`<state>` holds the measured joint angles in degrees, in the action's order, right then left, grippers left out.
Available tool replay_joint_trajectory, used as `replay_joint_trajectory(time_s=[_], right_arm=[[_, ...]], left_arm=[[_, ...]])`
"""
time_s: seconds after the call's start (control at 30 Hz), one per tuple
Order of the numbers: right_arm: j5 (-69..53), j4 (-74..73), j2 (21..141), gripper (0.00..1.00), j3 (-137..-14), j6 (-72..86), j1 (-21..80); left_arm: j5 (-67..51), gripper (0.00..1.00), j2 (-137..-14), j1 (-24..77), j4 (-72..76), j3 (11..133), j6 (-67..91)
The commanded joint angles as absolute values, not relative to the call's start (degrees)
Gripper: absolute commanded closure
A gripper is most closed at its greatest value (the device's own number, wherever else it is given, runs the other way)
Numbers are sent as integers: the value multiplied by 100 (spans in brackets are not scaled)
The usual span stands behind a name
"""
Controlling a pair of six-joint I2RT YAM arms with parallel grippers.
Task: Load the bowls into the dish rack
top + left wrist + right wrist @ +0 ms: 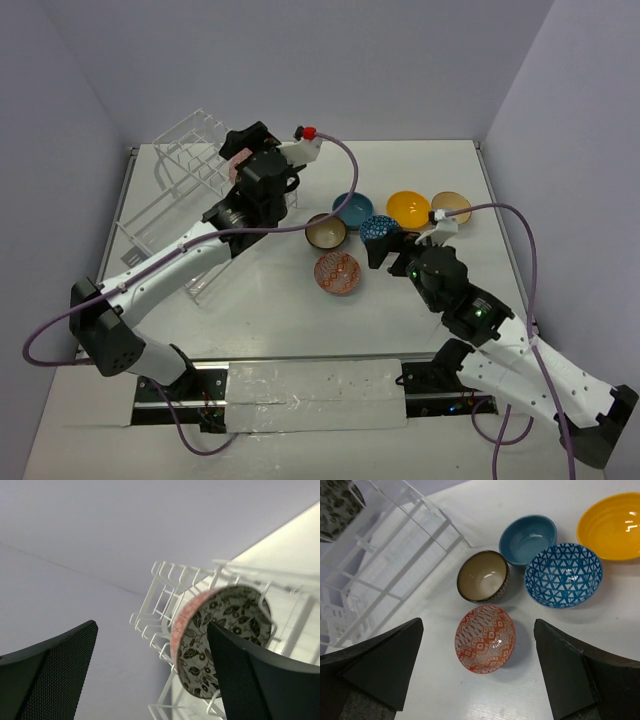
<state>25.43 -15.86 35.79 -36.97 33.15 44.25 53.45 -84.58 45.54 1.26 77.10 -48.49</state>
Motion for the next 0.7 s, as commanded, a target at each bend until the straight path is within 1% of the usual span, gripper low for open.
replay_joint_trajectory(time_s=[0.0, 0.1, 0.17, 0.2, 0.23, 0.3, 0.33, 0.37, 0.4, 0.5, 0.6, 0.67], right_arm=[[2645, -1748, 4015, 1, -3902, 3366, 4456], [2681, -2065, 4622, 1, -4130, 3533, 4456], [2619, -2179, 5096, 1, -4271, 3630, 4456], [2523, -2275, 5246, 1, -4306, 3682, 4456], [2470, -2311, 5543, 1, -4368, 3787, 4456], [2303, -2364, 5835, 2, -4394, 3963, 4456], [2259, -2390, 6097, 3, -4447, 4025, 4456], [2241, -2469, 6248, 4, -4482, 4095, 4456], [2154, -2478, 6371, 4, -4509, 4139, 4456], [1970, -2382, 6889, 9, -4535, 4245, 4456], [1872, -2242, 7127, 12, -4553, 4289, 4456], [1837, -2197, 7364, 14, -4579, 4350, 4456]], left_arm=[[5484, 3, -8147, 4903, -517, 8717, -3878], [5642, 1, -8130, 5333, -1244, 9385, -2999], [5695, 1, -8077, 5466, -1737, 9814, -2052], [5608, 1, -8042, 5510, -2349, 9948, -1674], [5451, 1, -8007, 5546, -2677, 10062, -826], [4722, 1, -7770, 5546, -3293, 10125, -126], [4398, 1, -7509, 5546, -3374, 10047, 503], [3803, 1, -7358, 5546, -3401, 9776, 736], [3518, 1, -7209, 5537, -3375, 9599, 938], [2571, 1, -6603, 5537, -3121, 8870, 1790], [2085, 1, -6425, 5537, -3076, 8272, 2170], [1969, 1, -6328, 5537, -3085, 7860, 2407]])
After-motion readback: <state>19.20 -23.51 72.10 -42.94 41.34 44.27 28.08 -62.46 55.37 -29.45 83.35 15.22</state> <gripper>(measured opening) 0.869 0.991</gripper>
